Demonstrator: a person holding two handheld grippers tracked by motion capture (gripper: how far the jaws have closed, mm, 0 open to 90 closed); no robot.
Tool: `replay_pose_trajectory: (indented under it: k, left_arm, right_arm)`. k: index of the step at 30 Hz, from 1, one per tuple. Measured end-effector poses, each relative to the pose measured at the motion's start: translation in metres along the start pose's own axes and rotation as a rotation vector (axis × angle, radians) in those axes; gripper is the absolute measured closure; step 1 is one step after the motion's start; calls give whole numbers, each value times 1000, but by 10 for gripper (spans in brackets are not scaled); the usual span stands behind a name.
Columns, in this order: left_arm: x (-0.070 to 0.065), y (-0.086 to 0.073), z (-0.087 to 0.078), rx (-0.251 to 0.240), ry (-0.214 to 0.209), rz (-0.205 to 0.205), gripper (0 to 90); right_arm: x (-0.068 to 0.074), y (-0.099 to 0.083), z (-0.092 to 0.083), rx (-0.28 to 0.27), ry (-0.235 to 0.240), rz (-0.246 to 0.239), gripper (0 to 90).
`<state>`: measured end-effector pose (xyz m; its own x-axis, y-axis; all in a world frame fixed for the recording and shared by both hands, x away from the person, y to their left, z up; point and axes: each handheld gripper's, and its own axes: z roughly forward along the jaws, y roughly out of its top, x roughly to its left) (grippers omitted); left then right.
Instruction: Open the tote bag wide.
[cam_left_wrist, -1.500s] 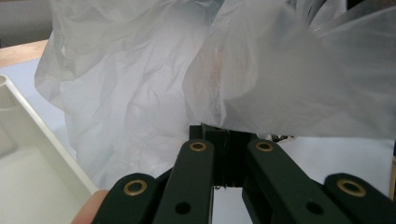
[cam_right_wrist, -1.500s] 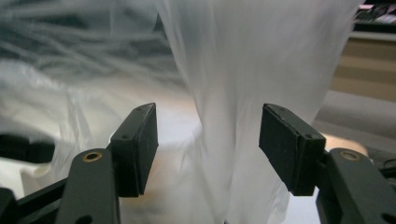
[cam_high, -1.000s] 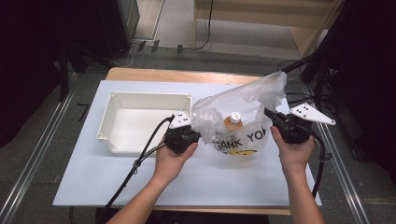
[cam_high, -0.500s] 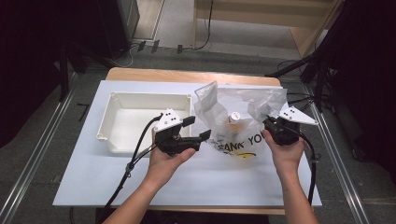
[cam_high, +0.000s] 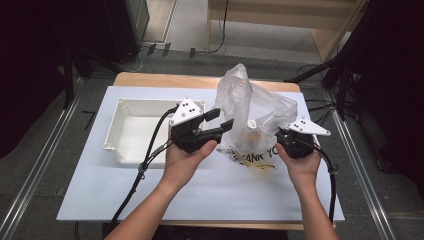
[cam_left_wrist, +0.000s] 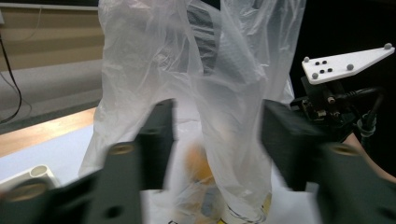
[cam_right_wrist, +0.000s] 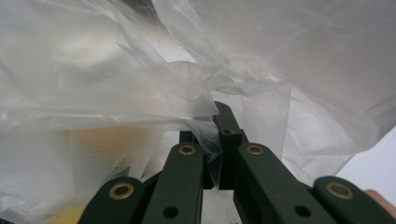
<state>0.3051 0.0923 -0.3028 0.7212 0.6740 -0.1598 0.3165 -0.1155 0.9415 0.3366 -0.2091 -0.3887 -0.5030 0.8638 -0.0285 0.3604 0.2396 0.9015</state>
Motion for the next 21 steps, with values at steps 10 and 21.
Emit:
replay_pose_trajectory:
  k: [10, 21]
  left_arm:
    - [12, -19, 14, 96, 11, -17, 900]
    - [24, -65, 33, 202, 58, -102, 900]
  right_arm:
    - [-6, -3, -5, -12, -2, 17, 900]
    - [-15, -13, 0, 20, -19, 53, 900]
